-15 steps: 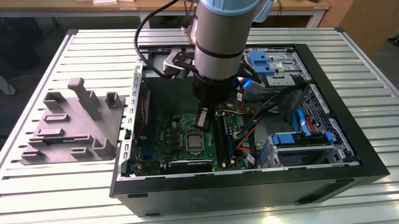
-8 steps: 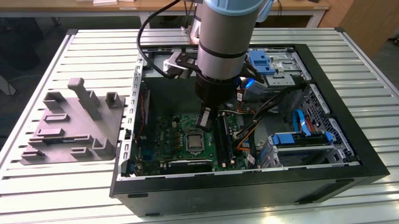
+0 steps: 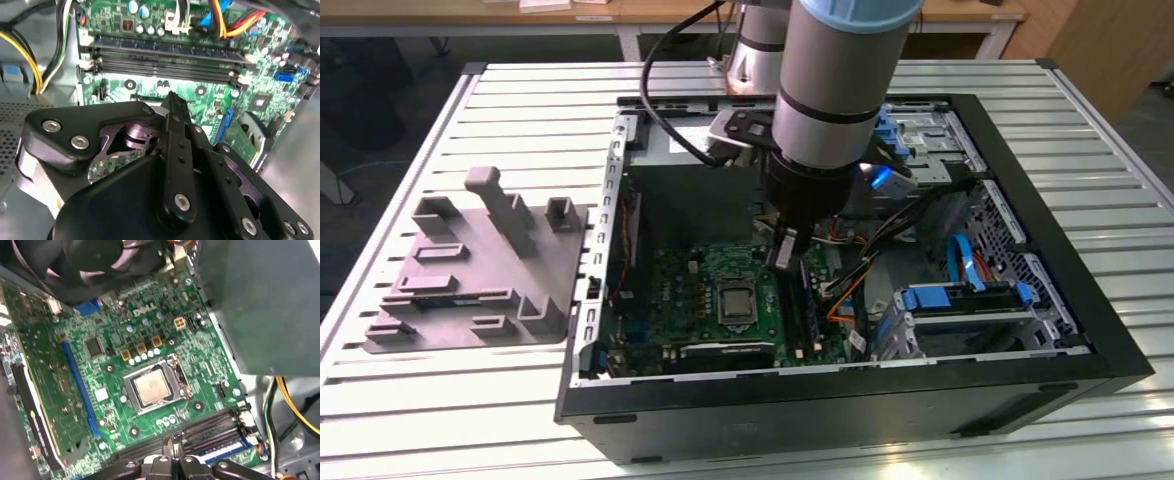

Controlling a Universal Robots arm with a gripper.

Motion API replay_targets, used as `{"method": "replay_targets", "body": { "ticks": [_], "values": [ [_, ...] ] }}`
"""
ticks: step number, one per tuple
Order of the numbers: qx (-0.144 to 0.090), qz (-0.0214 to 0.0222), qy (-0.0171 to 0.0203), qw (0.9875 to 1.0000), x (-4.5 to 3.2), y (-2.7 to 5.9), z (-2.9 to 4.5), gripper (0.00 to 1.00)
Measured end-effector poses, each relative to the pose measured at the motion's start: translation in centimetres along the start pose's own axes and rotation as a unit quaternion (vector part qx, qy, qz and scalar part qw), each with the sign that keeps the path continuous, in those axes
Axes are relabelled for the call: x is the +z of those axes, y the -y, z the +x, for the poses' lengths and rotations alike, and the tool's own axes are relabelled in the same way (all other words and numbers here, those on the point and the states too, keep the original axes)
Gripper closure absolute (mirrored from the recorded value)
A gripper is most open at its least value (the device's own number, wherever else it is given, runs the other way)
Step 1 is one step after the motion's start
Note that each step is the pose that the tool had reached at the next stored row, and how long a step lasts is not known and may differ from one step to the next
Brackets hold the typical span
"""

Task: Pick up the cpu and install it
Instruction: 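Install the first cpu locking lever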

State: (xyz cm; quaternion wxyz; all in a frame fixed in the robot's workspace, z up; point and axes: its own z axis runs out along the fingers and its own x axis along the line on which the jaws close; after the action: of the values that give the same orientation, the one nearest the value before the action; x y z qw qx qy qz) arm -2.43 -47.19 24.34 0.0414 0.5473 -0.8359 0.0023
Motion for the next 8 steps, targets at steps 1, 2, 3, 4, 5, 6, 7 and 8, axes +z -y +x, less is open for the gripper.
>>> {"method": "replay_targets", "body": {
  "ticks": [1,2,3,4,5,6,7,8],
  "values": [
    [0.000,0.0000,-0.0001,1.0000,-0.02,0.01,-0.17,0.89],
    [0.000,0.0000,-0.0001,1.0000,-0.03,-0.06,-0.34,0.89],
    [0.000,0.0000,-0.0001,1.0000,-0.03,-0.14,-0.53,0.89],
    [0.000,0.0000,0.0000,1.0000,-0.04,-0.23,-0.73,0.89],
    [0.000,0.0000,-0.0001,1.0000,-0.05,-0.32,-0.93,0.89],
    [0.000,0.0000,-0.0001,1.0000,-0.07,-0.46,-1.26,0.89],
    [0.000,0.0000,-0.0001,1.0000,-0.08,-0.58,-1.52,0.89],
    [0.000,0.0000,-0.0001,1.0000,-0.09,-0.66,-1.71,0.89]
  ]
}}
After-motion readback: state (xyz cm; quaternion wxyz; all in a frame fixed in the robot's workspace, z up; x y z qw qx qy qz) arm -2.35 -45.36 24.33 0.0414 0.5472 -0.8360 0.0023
